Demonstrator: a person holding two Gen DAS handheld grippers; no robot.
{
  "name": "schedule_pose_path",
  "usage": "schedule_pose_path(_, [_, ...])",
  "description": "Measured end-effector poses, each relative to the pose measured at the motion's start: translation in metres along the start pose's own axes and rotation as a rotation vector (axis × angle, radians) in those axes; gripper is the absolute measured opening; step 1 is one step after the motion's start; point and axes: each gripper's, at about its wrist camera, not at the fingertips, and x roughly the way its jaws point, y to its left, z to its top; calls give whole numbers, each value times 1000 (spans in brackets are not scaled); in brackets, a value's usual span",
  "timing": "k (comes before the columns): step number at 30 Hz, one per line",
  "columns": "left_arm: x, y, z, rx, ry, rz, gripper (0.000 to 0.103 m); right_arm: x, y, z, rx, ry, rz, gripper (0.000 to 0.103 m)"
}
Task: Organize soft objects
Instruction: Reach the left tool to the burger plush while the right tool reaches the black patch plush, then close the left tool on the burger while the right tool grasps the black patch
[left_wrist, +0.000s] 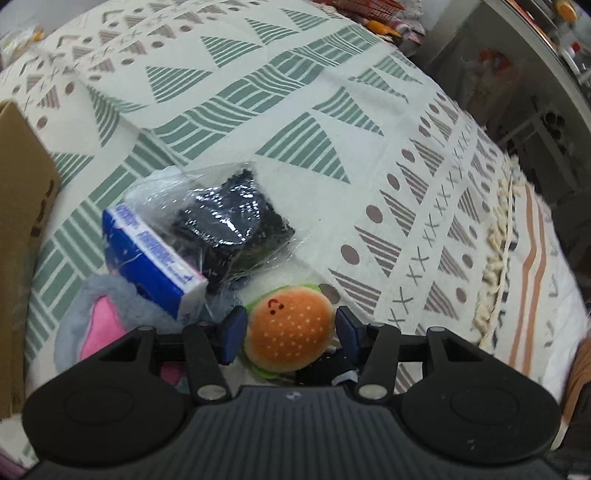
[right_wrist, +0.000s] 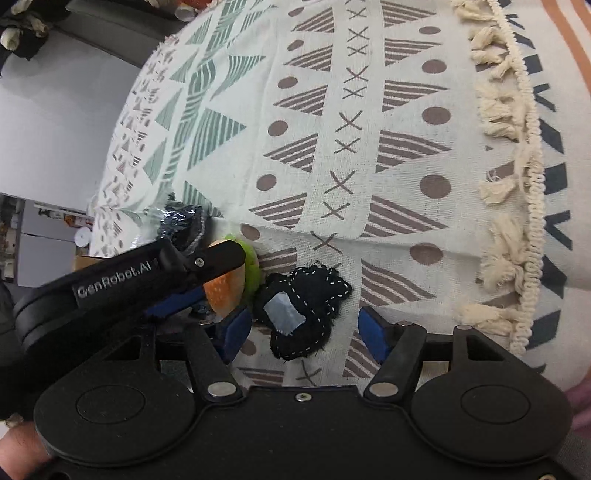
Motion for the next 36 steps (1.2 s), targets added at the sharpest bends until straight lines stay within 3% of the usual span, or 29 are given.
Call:
schedule_pose_path(7, [2,3,-3,-6,-10,-24,52,10,22,-8,-113,-22,-89,64])
schedule_pose_path(9, [1,2,-4,7,-1,-30,52,9,23,-9,-113,-32,-111,57])
schedule_pose_path(11, [-1,3,-7,9,-8,-47,52,7,22,-10,-101,-34,-114,40])
schedule_pose_path(14, [1,1,-10,26,6,-57,52,4,24,-15,-103,-37,-125,34])
schedule_pose_path(17, [2,-4,-14,65,27,-48,50,-1,28,-22,-113,-58,-157,33])
schedule_pose_path(18, [2,-3,-17,71,16,-41,43,-4,28,-24,-115,-65,-167,32])
schedule_pose_path(22, [-3,6,-21,49,-1,-58,29,-12,31,-29,-111,-89,-185,32])
schedule_pose_path(29, [-26,19,-27,-15,-54,-129,27,-30,37,-39,-107,-156,-194,32])
schedule_pose_path(36, [-70,26,-34,-16,-139,-177,27,-52,53,-55,-140,-259,-201,32])
